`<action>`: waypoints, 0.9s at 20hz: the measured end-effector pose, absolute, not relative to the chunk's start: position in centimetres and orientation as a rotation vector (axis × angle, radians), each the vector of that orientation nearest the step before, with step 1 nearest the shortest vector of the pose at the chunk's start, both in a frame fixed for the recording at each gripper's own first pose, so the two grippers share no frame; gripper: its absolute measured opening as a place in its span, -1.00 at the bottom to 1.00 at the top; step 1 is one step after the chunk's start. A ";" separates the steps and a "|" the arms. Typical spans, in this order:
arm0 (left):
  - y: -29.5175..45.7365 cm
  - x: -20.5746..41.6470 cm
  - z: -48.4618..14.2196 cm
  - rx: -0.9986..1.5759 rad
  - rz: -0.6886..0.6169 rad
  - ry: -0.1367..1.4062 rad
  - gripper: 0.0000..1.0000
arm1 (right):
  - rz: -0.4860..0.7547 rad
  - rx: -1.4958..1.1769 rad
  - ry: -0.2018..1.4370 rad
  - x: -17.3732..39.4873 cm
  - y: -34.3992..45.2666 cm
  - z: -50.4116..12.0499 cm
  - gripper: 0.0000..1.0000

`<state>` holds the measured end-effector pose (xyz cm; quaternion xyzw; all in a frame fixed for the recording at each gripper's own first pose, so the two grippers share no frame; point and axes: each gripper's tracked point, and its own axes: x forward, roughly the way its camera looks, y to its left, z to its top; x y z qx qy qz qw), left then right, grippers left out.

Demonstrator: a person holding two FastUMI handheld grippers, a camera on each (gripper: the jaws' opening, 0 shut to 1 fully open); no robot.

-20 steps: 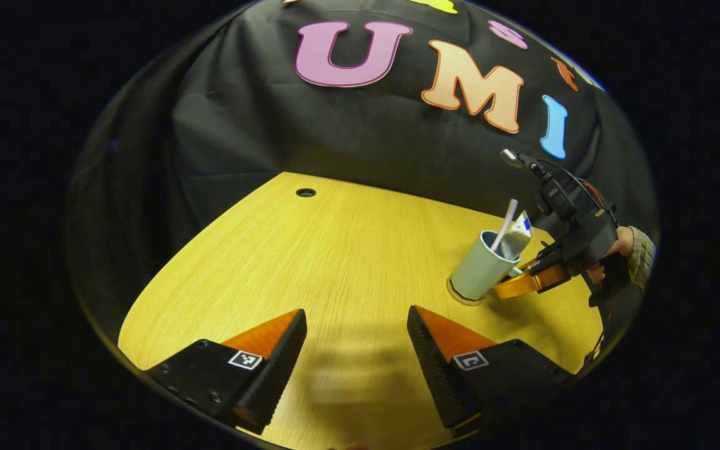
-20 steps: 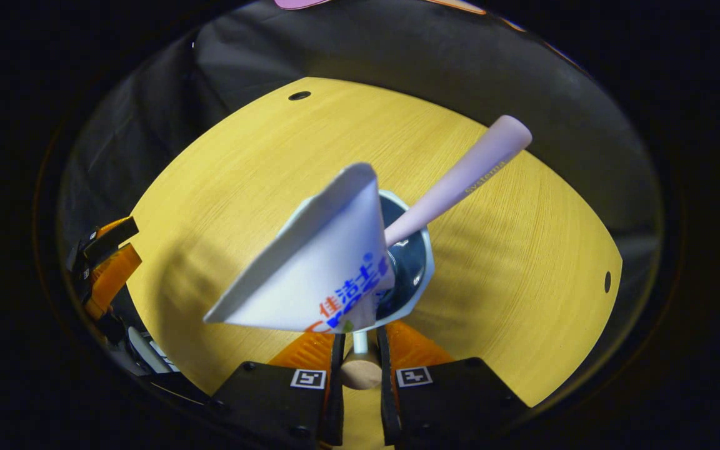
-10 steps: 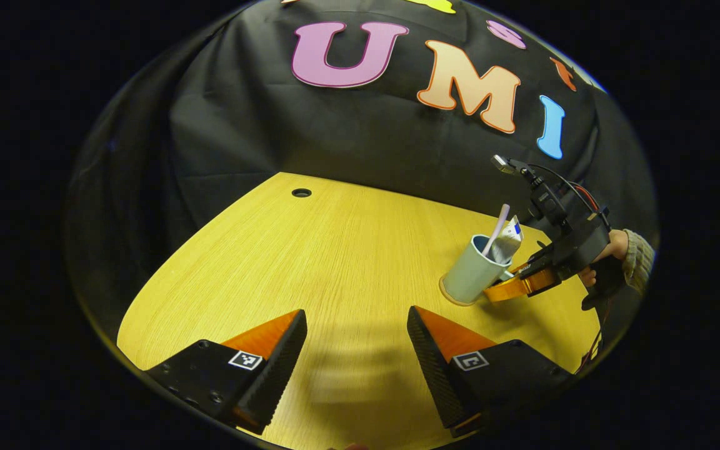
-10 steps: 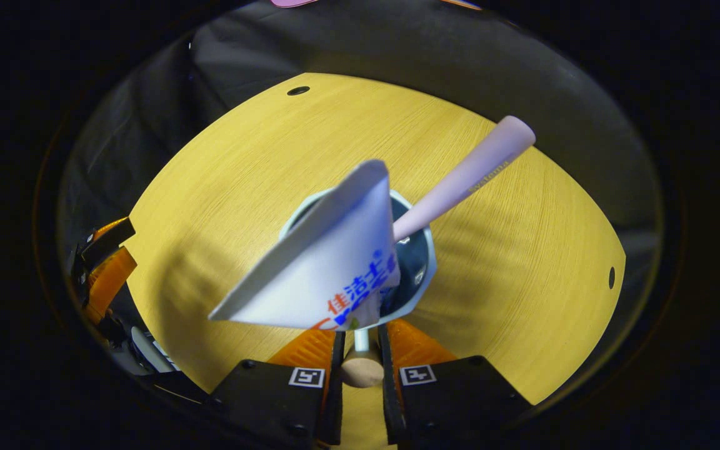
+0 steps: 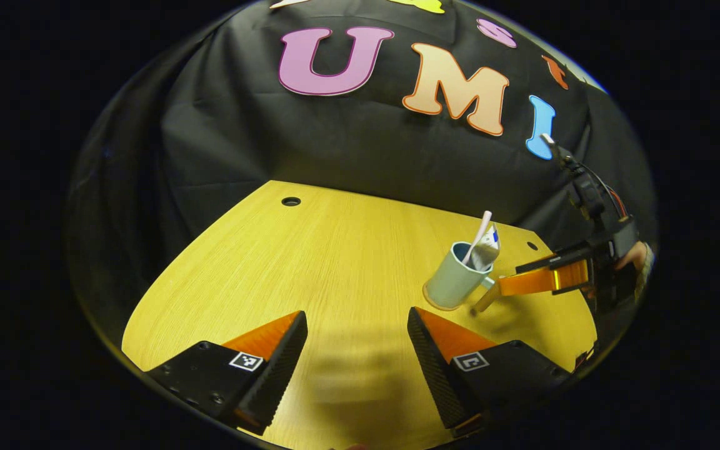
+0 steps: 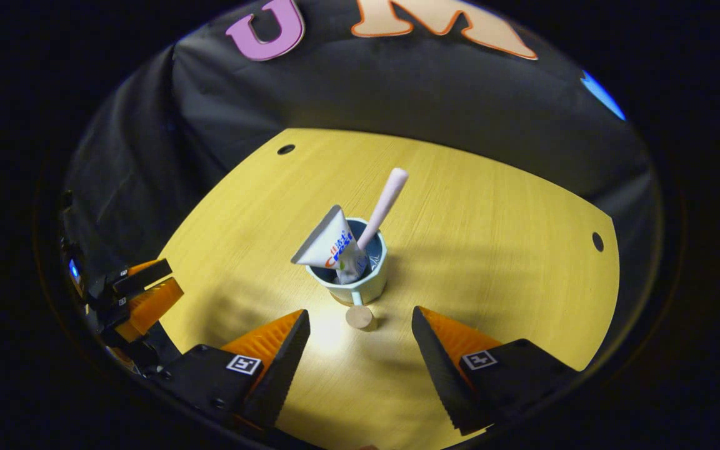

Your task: Put the toothbrush and toothpaste on the desktop into the cup, then pick up the cup and place it on the coaster on the desktop.

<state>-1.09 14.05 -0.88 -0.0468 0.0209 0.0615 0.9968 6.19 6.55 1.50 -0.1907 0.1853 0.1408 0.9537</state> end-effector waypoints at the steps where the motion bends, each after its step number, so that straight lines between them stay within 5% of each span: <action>1: 14.0 -1.2 -0.6 -0.087 0.129 0.046 0.88 | 0.285 -0.351 0.344 4.2 5.6 1.9 0.98; 8: 12.9 -1.6 1.7 -0.105 0.138 0.032 0.87 | 0.278 -0.161 0.032 -3.2 2.7 3.2 0.98; 18: 11.8 -0.2 3.2 -0.085 0.088 0.028 0.87 | 0.178 -0.030 -0.089 -4.8 -1.5 6.5 0.97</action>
